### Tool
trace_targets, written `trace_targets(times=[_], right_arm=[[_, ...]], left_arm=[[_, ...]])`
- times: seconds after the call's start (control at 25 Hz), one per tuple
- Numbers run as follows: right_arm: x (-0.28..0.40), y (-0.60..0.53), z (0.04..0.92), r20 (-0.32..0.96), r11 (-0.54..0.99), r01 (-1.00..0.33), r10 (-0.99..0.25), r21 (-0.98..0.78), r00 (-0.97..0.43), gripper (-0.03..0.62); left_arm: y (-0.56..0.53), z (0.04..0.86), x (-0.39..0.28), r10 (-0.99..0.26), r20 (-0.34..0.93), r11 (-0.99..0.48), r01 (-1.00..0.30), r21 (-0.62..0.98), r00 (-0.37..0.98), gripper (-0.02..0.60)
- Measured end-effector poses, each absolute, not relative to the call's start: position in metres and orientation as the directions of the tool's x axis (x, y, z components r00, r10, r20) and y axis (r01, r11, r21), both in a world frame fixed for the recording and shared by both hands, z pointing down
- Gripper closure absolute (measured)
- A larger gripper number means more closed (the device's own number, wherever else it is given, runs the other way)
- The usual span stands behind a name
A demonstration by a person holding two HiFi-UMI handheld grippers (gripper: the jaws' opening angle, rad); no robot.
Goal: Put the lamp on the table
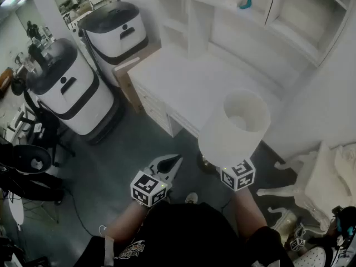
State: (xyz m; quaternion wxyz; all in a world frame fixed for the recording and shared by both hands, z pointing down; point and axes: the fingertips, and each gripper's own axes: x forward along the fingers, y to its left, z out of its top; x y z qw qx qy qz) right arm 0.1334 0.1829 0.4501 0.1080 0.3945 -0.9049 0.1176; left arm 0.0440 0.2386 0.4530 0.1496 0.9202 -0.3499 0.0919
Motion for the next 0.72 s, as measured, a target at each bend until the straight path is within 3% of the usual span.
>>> trace_targets(times=[0.72], right_arm=[[0.1308, 0.1723, 0.4510, 0.289, 0.666, -0.733, -0.681, -0.136, -0.673, 0.516]], left_arm=[[0.2288, 0.4541, 0.0419, -0.629, 0.271, -0.694, -0.683, 0.227, 0.729, 0.575]])
